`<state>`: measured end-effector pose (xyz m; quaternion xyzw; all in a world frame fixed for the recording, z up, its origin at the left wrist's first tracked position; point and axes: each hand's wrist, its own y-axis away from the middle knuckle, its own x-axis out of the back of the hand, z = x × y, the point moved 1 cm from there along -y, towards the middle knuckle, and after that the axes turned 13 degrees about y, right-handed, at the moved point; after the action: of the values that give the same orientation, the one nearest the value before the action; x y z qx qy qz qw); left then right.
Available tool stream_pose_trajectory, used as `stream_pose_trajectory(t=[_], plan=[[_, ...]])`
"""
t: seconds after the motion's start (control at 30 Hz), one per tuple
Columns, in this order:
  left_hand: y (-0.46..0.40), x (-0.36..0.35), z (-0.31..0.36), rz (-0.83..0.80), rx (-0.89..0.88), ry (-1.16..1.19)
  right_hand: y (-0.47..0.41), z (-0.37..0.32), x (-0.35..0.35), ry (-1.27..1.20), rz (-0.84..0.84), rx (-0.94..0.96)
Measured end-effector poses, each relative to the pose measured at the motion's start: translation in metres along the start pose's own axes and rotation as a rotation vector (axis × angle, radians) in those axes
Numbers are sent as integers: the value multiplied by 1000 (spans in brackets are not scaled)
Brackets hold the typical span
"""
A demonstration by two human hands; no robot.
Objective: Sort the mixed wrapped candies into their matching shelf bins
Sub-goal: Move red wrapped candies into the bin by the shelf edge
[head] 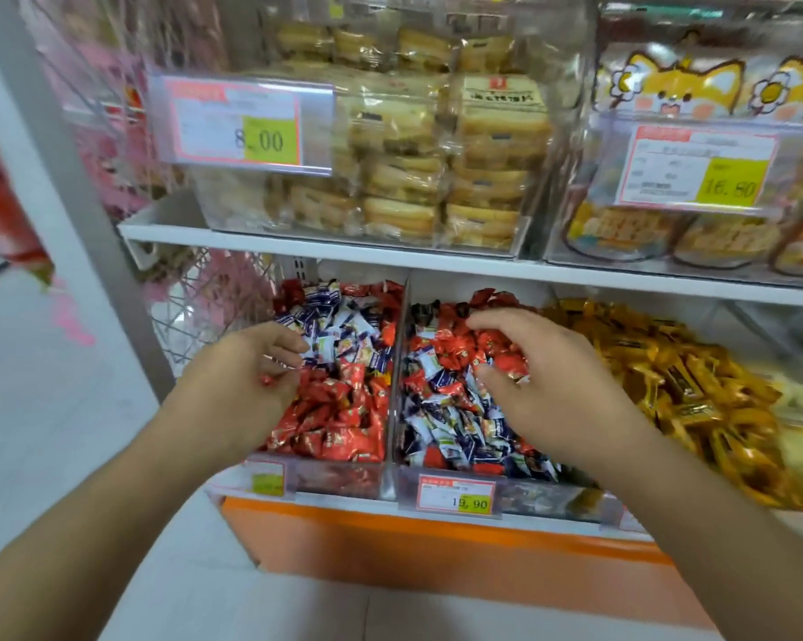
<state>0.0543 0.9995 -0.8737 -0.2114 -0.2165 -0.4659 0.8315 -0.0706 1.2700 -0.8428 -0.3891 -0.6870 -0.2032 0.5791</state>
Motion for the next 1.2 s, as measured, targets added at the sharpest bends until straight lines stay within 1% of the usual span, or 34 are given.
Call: stream_pose_trajectory(t=[0.13, 0.2, 0.27, 0.4, 0.53, 0.6, 0.7, 0.83, 0.9, 1.0, 1.2], plan=[[-9, 4, -19, -32, -39, -51, -13, -39, -29, -31, -136, 147], [-13, -6, -19, -90, -97, -95, -18, -50, -40, -44, -172, 189], [-17, -21, -19, -186, -204, -156, -23, -54, -49, -39, -154, 205], [-29, -49, -25, -368, -381, -180, -28, -51, -55, -54, -92, 189], [-35, -55, -28, -368, -418, -259, -27, -49, -56, -74, -97, 179], [-37, -51, -28, -370, -420, -307, -28, -48, -55, -90, -96, 162], [-40, -40, -30, -385, -370, -363, -27, -47, -53, -103, -106, 141], [-38, -36, -28, -351, -291, -288, -26, -47, -53, -119, -104, 144], [-37, -43, -23, -299, -270, -237, -25, -48, -53, -129, -107, 137], [-41, -55, -20, -229, -265, -229, -25, -48, -53, -138, -103, 134], [-46, -66, -16, -261, -208, -289, -25, -48, -53, -151, -104, 134]])
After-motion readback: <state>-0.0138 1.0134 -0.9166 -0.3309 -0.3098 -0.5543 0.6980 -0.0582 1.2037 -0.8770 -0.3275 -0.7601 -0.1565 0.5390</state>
